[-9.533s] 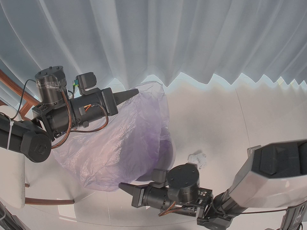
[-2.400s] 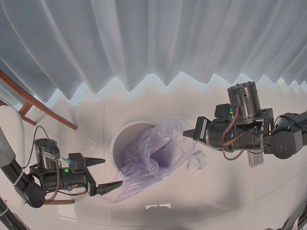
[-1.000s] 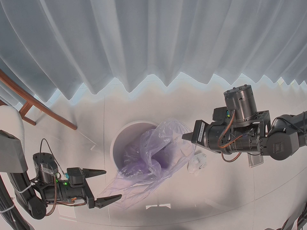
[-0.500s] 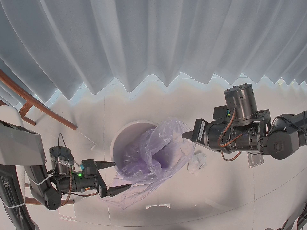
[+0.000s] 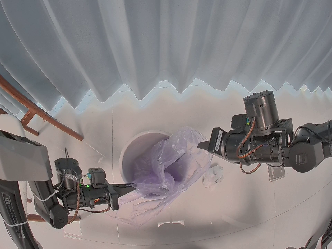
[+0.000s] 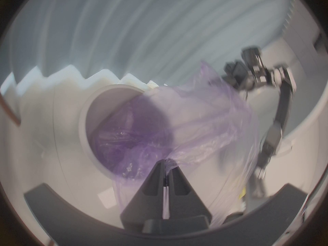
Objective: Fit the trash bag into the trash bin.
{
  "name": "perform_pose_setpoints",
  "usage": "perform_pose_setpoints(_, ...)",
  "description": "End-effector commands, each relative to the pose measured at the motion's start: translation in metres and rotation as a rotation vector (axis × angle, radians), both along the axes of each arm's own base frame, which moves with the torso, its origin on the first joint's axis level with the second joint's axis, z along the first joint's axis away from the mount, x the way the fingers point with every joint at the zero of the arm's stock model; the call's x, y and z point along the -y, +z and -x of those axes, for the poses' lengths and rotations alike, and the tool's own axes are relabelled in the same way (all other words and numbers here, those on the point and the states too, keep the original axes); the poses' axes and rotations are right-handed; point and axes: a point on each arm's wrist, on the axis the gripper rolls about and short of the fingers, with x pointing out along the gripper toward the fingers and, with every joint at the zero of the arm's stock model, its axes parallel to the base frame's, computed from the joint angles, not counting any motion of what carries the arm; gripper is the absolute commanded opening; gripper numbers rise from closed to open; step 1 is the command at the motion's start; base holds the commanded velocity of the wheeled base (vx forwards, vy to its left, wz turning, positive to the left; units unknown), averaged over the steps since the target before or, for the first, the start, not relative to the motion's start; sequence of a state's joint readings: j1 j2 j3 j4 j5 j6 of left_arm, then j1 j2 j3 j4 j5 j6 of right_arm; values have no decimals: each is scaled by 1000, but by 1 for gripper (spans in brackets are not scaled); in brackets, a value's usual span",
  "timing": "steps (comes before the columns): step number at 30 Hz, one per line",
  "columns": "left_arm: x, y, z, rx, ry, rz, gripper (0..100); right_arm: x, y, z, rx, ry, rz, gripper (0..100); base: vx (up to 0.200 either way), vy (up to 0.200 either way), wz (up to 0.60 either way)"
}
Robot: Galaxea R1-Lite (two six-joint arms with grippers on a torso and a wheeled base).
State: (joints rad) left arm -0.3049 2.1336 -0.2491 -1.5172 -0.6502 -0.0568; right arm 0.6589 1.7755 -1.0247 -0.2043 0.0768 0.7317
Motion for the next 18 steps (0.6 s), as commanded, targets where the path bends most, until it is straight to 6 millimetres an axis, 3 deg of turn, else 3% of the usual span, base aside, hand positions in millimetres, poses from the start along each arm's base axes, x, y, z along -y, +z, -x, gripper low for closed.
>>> perform_pose_setpoints(1,-7,50,30,-109,162,231,0,0,6,-5,51,-6,-38,0,0,0,0)
perform_pose_setpoints(6,-13,49,36,-194,354,289,0,-7,8,-19,73,-6,-48,0,0,0,0)
perform_pose_setpoints(9,-12,61,36,-229,415,400,0,-15,5,-29,76,-4,-49,0,0,0,0)
perform_pose_setpoints(12,-7,74,39,-248,424,494,0,-25,0,-42,77,-3,-48,0,0,0,0)
perform_pose_setpoints(18,-1,79,35,-239,408,518,0,-39,-13,-62,73,-1,-37,0,0,0,0)
